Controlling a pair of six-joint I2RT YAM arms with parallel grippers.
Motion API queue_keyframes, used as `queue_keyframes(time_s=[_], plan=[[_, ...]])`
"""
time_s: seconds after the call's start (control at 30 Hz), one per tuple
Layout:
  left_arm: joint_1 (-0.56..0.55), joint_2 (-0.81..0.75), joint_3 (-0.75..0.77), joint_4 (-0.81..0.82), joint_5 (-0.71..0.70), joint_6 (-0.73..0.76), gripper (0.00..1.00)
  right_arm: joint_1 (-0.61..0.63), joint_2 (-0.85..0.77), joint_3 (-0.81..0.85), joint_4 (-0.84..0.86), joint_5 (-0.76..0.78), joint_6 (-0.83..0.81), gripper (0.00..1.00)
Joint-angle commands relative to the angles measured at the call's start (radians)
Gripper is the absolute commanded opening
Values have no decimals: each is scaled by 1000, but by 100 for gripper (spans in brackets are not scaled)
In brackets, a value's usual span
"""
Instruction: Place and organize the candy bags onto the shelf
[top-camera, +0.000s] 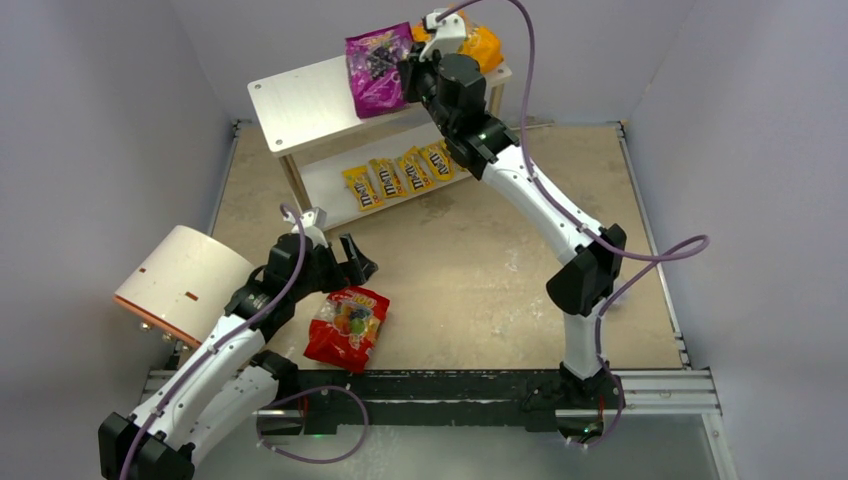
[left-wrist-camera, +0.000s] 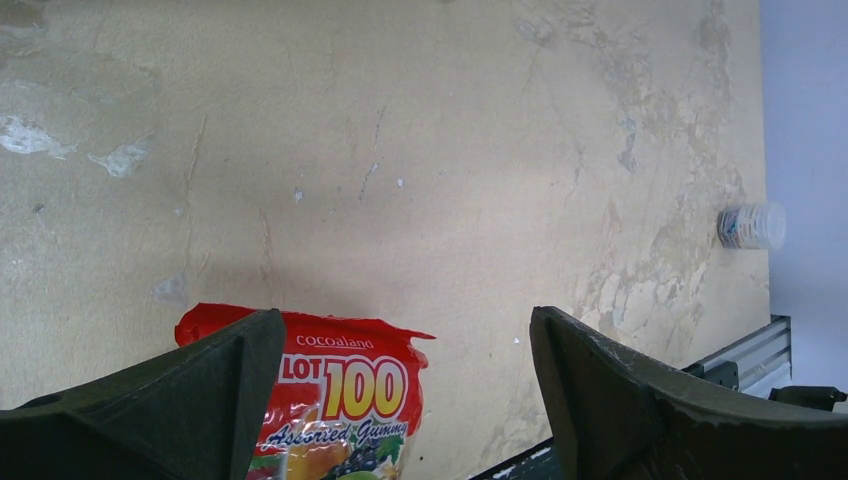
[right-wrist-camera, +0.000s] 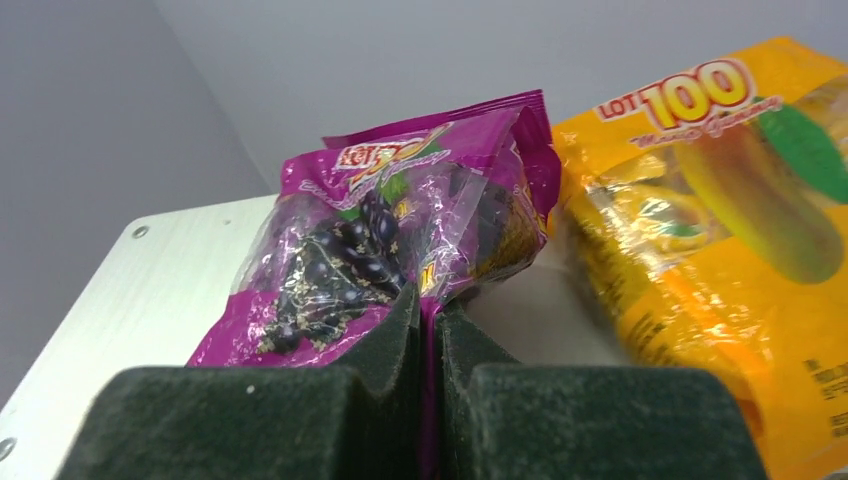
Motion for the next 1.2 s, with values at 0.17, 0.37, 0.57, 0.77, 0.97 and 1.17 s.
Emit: queue_keyframes(time_s=[0.17,0.37,0.57,0.77,0.97,1.17], plan=[[4,14,14,30,13,26,98,-68,5,69,81,5,-77,41],[4,22,17,29,13,28,98,-84,-5,71,100,-78,-109,52],[4,27,19,32,14,31,98,-85,-43,42,164,-88,-180,67],[4,33,15,37,19,31,98,-84,-104,-55,267,-93,-233,65],[4,50,10,54,35,32,98,-84,-71,-16,295,-314,-166,46],[4,53,4,59,45,32,98,-84,50,111,286,-282,-142,40]])
